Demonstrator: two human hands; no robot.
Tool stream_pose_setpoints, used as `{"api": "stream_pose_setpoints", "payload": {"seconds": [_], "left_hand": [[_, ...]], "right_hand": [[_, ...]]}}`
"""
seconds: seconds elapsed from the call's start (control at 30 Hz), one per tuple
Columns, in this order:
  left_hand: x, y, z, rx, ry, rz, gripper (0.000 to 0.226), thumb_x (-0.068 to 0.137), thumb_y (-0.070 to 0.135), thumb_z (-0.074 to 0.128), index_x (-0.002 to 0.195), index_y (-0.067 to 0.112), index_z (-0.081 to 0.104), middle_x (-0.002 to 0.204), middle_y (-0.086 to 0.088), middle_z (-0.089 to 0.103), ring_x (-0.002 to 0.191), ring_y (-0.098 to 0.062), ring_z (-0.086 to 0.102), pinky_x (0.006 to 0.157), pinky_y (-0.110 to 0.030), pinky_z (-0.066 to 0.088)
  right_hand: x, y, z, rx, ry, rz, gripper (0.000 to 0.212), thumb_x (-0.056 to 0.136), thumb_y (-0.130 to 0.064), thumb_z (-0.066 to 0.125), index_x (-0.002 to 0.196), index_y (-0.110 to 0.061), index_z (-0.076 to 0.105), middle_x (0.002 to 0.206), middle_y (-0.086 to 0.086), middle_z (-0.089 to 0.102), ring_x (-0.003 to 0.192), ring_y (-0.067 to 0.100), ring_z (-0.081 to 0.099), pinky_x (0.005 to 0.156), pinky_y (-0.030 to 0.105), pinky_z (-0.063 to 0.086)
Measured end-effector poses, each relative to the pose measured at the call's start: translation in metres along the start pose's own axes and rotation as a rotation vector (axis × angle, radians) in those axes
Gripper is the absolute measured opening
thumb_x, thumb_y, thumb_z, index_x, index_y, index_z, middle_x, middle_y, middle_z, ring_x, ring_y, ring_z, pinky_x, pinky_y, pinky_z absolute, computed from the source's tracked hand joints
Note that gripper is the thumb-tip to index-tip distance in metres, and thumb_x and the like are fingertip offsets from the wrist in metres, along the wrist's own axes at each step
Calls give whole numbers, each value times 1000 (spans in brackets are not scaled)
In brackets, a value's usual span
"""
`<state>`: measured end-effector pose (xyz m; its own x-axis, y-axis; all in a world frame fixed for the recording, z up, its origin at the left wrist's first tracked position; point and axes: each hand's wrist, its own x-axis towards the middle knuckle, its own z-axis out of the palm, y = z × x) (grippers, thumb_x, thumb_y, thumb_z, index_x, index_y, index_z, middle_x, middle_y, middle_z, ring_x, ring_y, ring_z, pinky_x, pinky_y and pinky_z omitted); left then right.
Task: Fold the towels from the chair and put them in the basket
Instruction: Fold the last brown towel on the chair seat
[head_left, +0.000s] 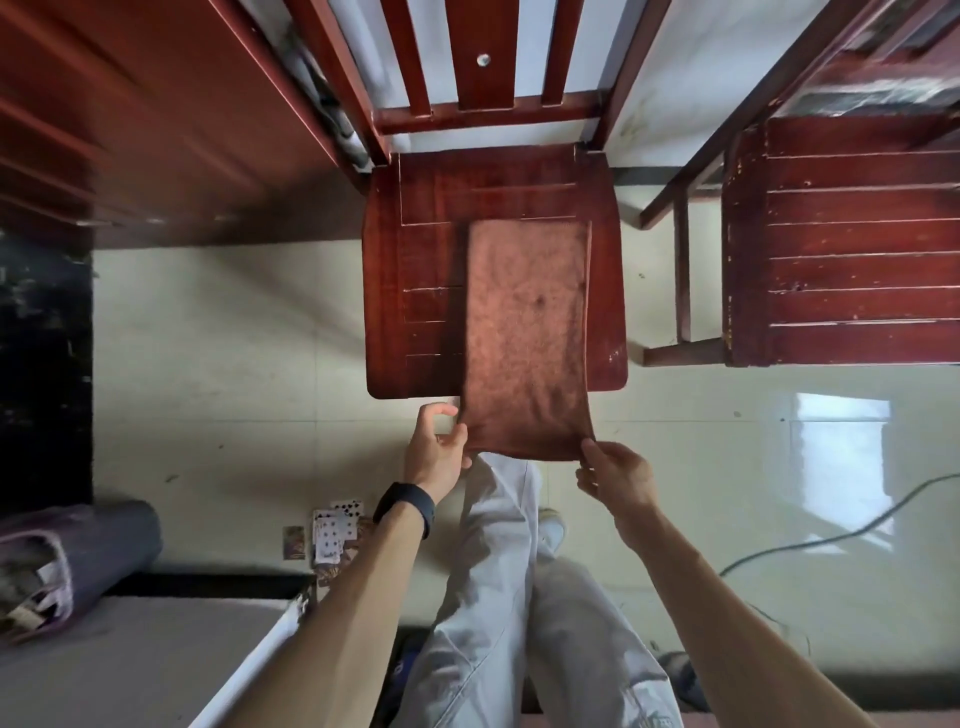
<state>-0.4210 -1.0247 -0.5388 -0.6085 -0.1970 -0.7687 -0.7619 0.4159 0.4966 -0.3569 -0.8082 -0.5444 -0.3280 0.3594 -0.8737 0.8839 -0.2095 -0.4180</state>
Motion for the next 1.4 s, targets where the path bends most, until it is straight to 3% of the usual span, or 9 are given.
{"api": "stream_pose_setpoints", "payload": {"seconds": [0.13,0.3,0.43,0.57,0.7,0.9,1.07,1.27,1.4], "left_hand": [[-20,-5,-11,37,27,60,14,95,14,55,92,27,60,81,1,59,58,-23,61,45,-13,42],[-25,-3,-22,-32,-119,-24,22,97,12,52,88,24,68,67,-1,54,51,-18,54,50,-22,41],[-16,35,-40,-209,-275,-146,28,85,3,54,100,20,71,70,-5,60,63,-17,59,60,-25,42],[11,80,-63,32,-434,79,35,76,8,76,107,23,68,85,1,71,73,-8,63,60,-16,43],[59,117,-65,357,-188,376,16,85,38,74,94,26,74,86,8,67,67,3,57,61,-9,39],[139,148,-37,244,-171,274,31,92,41,62,95,11,70,88,-11,72,88,-31,67,80,-45,54],[168,156,-11,318,-120,268,36,101,36,49,108,6,67,103,-11,70,97,-28,62,74,-28,39],[185,157,-1,313,-44,250,36,99,41,50,109,10,64,103,-10,69,95,-29,62,74,-28,39],[191,160,2,360,-6,293,34,99,41,49,106,12,64,96,-8,71,91,-30,64,73,-31,44]], "right_hand": [[-12,9,-6,16,-43,56,23,96,-22,66,108,-3,65,93,9,71,83,23,71,79,37,58],[-26,-5,-2,-42,39,10,16,94,-18,62,107,-9,59,71,9,69,63,21,64,80,48,61],[-35,-42,-5,-33,13,-93,10,95,-17,60,97,-24,66,75,7,71,62,20,65,74,41,62],[-28,-95,-11,10,-128,-205,20,88,-7,70,99,-23,72,87,5,72,76,19,69,78,35,59],[7,-140,-7,-293,-38,-395,14,84,-24,78,93,-32,71,79,-3,75,78,18,72,71,19,54],[75,-185,25,-466,82,-431,32,97,-46,57,112,-21,68,103,-3,66,91,15,62,76,24,45],[113,-194,45,-396,123,-343,38,101,-49,47,119,-19,63,104,-4,65,93,16,61,73,21,46],[129,-197,56,-426,191,-335,38,101,-50,44,114,-19,62,101,-2,65,97,24,63,89,39,53],[136,-204,59,-468,212,-341,39,102,-49,43,116,-19,61,103,-1,63,94,20,58,86,32,47]]}}
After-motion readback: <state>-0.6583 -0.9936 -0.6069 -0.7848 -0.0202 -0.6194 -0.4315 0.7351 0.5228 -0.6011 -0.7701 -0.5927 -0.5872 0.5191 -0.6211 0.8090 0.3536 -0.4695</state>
